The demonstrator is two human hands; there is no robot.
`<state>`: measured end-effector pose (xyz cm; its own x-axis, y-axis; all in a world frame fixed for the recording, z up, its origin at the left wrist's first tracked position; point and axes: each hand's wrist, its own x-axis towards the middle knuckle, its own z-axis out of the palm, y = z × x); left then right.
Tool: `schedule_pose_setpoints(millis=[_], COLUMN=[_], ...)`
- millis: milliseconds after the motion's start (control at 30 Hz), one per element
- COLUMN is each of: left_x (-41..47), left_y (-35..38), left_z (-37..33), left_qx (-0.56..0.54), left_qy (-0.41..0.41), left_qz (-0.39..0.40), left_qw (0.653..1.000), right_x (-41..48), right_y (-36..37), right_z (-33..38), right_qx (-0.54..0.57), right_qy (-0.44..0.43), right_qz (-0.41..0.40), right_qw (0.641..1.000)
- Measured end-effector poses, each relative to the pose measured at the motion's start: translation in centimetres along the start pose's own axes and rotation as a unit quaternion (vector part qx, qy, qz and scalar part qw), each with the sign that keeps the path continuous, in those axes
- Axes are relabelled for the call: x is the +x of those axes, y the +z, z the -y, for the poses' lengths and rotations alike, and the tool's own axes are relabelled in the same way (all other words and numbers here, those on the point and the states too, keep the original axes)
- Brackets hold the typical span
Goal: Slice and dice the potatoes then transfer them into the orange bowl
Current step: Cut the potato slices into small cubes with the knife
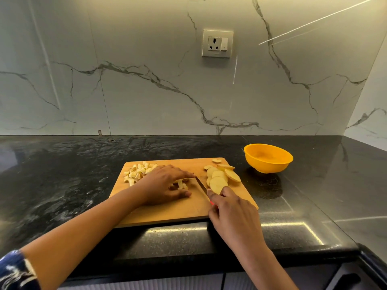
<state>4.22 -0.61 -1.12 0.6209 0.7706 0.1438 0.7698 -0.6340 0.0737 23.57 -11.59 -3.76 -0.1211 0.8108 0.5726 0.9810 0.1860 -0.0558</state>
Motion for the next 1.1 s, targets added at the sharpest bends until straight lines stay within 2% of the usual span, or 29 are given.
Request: schedule_pose_setpoints(millis=[233,367,500,600,667,733,800,900,1100], left_x=[1.0,0.5,-0.9,-1.8,-2.2,-2.5,-2.4,-1.3,-0.2], left_y=[-0.5,-1.5,-2.9,-3.7,-3.8,-3.5,-2.7,-1.1,-1.3], left_z=[1.9,2.9,5.0,6.4,6.8,6.3,4.5,2.4,4.2], left_qx=[0.045,0.096,0.047,-0.039,-0.053,-0.043,-0.018,0.093,0.128], left_qy=[0.006,-0.021,-0.089,-0.143,-0.146,-0.080,-0.009,0.040,0.005], left_qz=[-0.074,-0.135,-0.186,-0.218,-0.242,-0.202,-0.113,-0.023,-0.086], left_qw=[0.996,0.986,0.977,0.965,0.958,0.975,0.993,0.995,0.988], right_x=[0.0,0.0,-0.1,0.0,0.1,0.1,0.1,0.0,0.0], right_y=[0.3,0.5,0.7,0.9,1.0,1.0,1.1,1.0,0.9], right_z=[0.2,0.2,0.1,0.2,0.4,0.5,0.5,0.6,0.6], right_qx=[-0.012,-0.013,-0.017,-0.015,-0.012,-0.010,-0.007,-0.010,-0.009], right_qy=[0.026,0.029,0.027,0.029,0.035,0.041,0.042,0.043,0.040], right_qz=[-0.014,-0.029,-0.035,-0.039,-0.042,-0.048,-0.051,-0.051,-0.041], right_qw=[0.999,0.999,0.999,0.999,0.998,0.998,0.998,0.998,0.998])
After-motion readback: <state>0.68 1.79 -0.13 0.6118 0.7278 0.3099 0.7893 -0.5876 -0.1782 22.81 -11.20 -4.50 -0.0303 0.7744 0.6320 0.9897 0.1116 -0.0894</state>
